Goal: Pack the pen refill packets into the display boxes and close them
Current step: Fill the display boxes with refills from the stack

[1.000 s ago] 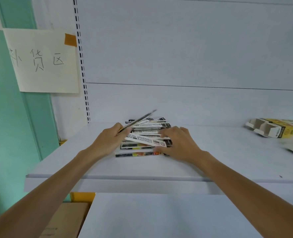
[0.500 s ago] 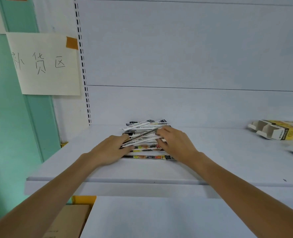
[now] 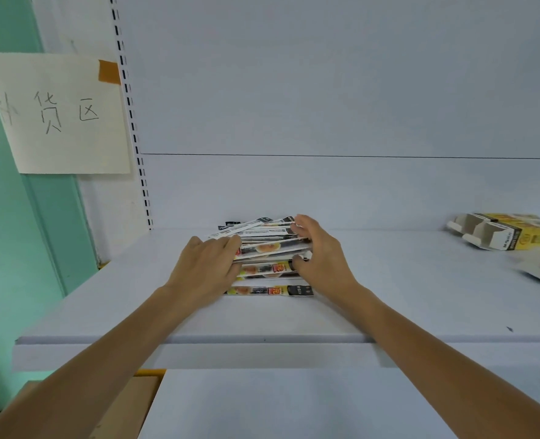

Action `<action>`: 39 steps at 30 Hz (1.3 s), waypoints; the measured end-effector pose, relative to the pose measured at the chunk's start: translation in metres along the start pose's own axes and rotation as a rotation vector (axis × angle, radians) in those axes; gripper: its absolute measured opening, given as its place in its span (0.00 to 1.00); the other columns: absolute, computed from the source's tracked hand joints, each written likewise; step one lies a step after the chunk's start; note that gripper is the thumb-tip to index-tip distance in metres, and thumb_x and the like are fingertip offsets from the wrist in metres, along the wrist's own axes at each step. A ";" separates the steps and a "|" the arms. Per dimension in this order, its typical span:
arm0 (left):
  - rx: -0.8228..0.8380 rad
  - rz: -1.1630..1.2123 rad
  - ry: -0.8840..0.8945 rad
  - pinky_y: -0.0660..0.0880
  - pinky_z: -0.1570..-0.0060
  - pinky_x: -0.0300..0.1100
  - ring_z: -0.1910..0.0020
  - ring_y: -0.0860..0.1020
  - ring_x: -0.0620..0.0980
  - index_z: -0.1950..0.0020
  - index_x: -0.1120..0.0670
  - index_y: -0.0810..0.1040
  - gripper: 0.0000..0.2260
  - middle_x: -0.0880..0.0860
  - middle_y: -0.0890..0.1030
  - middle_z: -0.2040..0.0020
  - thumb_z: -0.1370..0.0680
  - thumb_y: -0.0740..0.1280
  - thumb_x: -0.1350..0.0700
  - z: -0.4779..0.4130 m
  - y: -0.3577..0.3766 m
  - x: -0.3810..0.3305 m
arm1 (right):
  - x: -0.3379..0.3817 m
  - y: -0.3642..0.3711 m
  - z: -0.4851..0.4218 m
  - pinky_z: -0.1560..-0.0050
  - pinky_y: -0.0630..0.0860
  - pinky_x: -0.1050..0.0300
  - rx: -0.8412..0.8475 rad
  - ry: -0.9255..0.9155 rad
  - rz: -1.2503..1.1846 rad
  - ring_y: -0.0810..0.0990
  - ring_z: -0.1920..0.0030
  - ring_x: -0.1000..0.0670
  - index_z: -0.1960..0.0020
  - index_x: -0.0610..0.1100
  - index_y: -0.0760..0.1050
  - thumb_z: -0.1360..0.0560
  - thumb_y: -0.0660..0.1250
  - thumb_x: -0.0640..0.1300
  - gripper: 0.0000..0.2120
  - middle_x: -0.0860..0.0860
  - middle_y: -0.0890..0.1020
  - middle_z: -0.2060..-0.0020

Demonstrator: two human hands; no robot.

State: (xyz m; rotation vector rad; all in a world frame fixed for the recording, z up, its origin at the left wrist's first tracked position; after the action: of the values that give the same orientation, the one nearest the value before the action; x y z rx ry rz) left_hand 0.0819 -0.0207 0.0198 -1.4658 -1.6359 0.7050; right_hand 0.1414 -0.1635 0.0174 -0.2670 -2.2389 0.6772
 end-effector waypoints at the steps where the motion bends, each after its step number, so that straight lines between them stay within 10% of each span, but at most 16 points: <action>1: 0.011 -0.015 0.021 0.59 0.57 0.44 0.53 0.75 0.55 0.44 0.55 0.68 0.09 0.52 0.78 0.49 0.20 0.54 0.53 -0.003 0.000 -0.005 | 0.001 -0.003 0.000 0.39 0.65 0.71 -0.002 -0.004 -0.005 0.69 0.33 0.54 0.29 0.41 0.61 0.30 0.65 0.30 0.31 0.48 0.72 0.34; 5: 0.044 0.014 0.050 0.66 0.55 0.44 0.49 0.76 0.54 0.43 0.55 0.68 0.10 0.52 0.78 0.46 0.20 0.54 0.52 -0.016 -0.001 -0.031 | -0.004 -0.025 0.002 0.30 0.63 0.53 -0.040 0.046 -0.064 0.63 0.30 0.50 0.30 0.43 0.62 0.28 0.63 0.32 0.28 0.50 0.60 0.27; 10: 0.112 0.214 0.014 0.64 0.60 0.45 0.49 0.75 0.58 0.48 0.56 0.68 0.07 0.55 0.78 0.49 0.21 0.54 0.55 -0.051 0.004 -0.090 | -0.028 -0.071 0.009 0.41 0.63 0.63 -0.197 0.196 -0.057 0.69 0.48 0.55 0.32 0.40 0.65 0.20 0.56 0.46 0.19 0.48 0.61 0.27; 15: 0.078 0.273 0.056 0.64 0.60 0.45 0.49 0.75 0.58 0.47 0.54 0.70 0.07 0.54 0.77 0.51 0.22 0.56 0.56 -0.083 -0.001 -0.166 | -0.070 -0.134 0.022 0.45 0.64 0.64 -0.101 0.147 0.199 0.71 0.36 0.50 0.47 0.38 0.78 0.21 0.60 0.44 0.12 0.44 0.69 0.32; 24: 0.243 0.547 -0.057 0.63 0.66 0.42 0.64 0.71 0.50 0.62 0.49 0.68 0.19 0.48 0.72 0.65 0.24 0.54 0.36 -0.124 0.009 -0.316 | -0.180 -0.348 0.060 0.38 0.63 0.54 -0.220 0.178 0.559 0.68 0.35 0.43 0.49 0.36 0.78 0.21 0.58 0.43 0.14 0.43 0.73 0.35; 28: 0.283 0.528 -0.031 0.64 0.66 0.42 0.62 0.72 0.52 0.53 0.54 0.71 0.20 0.49 0.73 0.65 0.22 0.52 0.38 -0.134 0.013 -0.367 | -0.235 -0.423 0.087 0.43 0.67 0.51 -0.253 0.293 0.605 0.72 0.40 0.42 0.50 0.37 0.77 0.20 0.56 0.46 0.16 0.43 0.78 0.45; 39: 0.052 0.383 -0.050 0.66 0.61 0.43 0.60 0.72 0.51 0.52 0.49 0.72 0.13 0.48 0.74 0.59 0.23 0.58 0.40 -0.158 0.014 -0.416 | -0.327 -0.434 0.109 0.42 0.70 0.48 -0.089 0.383 0.673 0.67 0.39 0.45 0.42 0.46 0.70 0.24 0.40 0.58 0.26 0.49 0.74 0.42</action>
State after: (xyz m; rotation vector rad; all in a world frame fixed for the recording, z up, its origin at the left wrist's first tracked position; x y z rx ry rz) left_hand 0.2223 -0.4432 0.0055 -1.7556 -1.3731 0.9941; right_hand 0.2940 -0.6957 -0.0092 -1.1277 -1.7932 0.7844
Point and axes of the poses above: each hand's wrist, its own z-axis away from the middle knuckle, its own y-axis out of the palm, x = y × z, the point moved 9 cm from there along -z, towards the middle knuckle
